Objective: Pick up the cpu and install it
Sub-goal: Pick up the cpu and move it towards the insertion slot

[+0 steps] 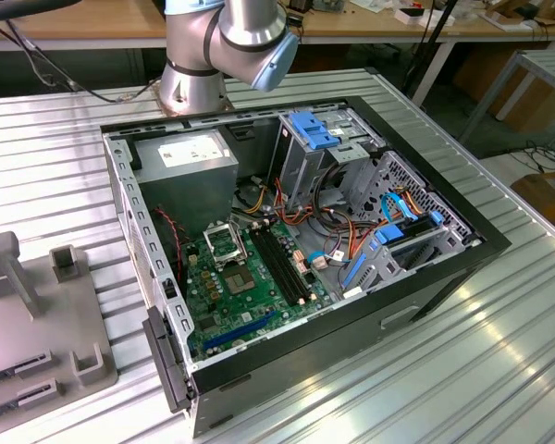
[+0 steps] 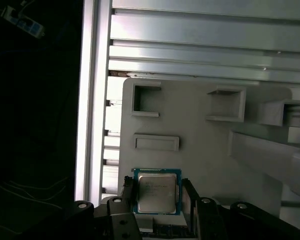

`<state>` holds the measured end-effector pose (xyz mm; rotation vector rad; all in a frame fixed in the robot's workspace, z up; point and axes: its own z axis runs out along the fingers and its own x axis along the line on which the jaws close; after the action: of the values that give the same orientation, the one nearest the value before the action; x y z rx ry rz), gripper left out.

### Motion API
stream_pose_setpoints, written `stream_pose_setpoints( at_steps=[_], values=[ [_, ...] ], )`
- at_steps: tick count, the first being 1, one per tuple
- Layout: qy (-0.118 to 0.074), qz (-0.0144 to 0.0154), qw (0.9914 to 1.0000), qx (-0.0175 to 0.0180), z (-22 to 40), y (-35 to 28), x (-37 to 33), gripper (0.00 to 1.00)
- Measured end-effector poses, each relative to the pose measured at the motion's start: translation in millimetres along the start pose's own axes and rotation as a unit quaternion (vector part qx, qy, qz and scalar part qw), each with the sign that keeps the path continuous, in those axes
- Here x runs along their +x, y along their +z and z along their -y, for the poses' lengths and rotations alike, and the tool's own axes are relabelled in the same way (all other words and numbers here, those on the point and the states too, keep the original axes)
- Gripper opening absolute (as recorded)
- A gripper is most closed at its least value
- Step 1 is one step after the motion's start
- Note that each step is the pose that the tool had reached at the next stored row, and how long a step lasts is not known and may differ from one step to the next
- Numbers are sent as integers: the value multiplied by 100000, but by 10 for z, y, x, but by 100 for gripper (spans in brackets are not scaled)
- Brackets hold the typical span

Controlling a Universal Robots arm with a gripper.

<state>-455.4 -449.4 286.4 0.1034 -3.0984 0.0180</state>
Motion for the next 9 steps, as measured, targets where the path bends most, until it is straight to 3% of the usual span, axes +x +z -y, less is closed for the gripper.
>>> stream_pose_setpoints(
  at_steps=[9],
  values=[
    [0,-16,100000,-11,0,-48,2,47]
  ],
)
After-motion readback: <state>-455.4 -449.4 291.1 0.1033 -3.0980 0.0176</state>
